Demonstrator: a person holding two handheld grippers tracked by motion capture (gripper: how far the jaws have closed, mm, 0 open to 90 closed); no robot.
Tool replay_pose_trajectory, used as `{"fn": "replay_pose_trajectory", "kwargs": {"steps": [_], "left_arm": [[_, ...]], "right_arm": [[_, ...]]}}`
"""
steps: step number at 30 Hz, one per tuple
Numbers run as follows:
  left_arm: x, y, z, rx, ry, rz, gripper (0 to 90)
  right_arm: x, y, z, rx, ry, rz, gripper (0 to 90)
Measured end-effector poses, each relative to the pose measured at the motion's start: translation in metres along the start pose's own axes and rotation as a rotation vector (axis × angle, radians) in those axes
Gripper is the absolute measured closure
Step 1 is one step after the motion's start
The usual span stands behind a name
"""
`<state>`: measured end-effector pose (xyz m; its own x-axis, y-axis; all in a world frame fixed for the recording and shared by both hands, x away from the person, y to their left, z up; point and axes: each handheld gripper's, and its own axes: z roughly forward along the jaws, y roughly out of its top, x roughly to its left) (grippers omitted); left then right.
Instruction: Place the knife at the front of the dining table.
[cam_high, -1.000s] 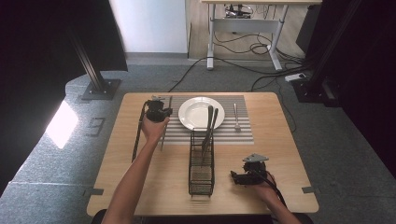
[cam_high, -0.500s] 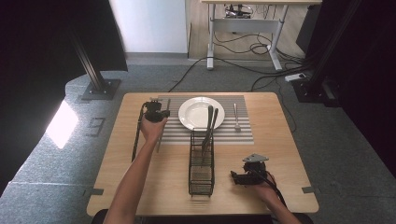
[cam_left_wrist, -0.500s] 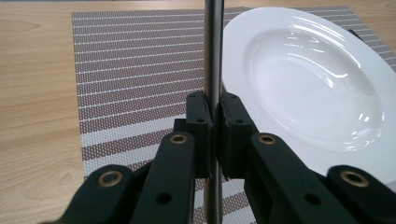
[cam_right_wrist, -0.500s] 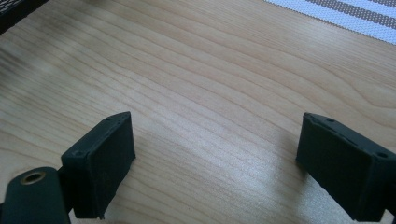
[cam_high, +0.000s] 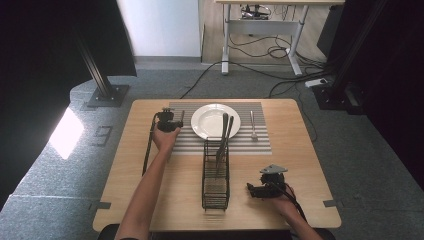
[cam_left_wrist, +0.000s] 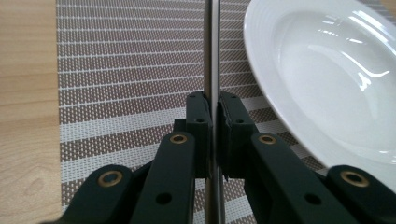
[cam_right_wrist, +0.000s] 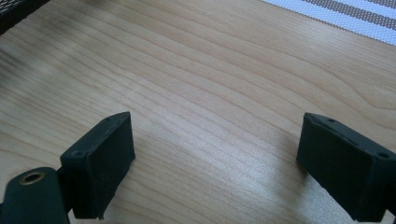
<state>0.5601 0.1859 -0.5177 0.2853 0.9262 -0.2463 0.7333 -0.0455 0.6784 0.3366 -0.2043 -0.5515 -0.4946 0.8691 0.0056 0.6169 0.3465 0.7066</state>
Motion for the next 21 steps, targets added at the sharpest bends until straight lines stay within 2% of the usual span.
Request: {"fn": "replay_pose_trajectory", "kwargs": {"steps": [12,21], "left_arm": [[0.0,-0.007,0.012,0.038,0.017,0.01,83.7],[0.003,-0.008,0.015,0.075,0.037,-0.004,83.3]], "right_arm": [[0.0,0.0,0.0,-0.001,-0.001,0.002,11.0],[0.0,0.0,0.0,-0.002,-0.001,0.001,11.0]]}}
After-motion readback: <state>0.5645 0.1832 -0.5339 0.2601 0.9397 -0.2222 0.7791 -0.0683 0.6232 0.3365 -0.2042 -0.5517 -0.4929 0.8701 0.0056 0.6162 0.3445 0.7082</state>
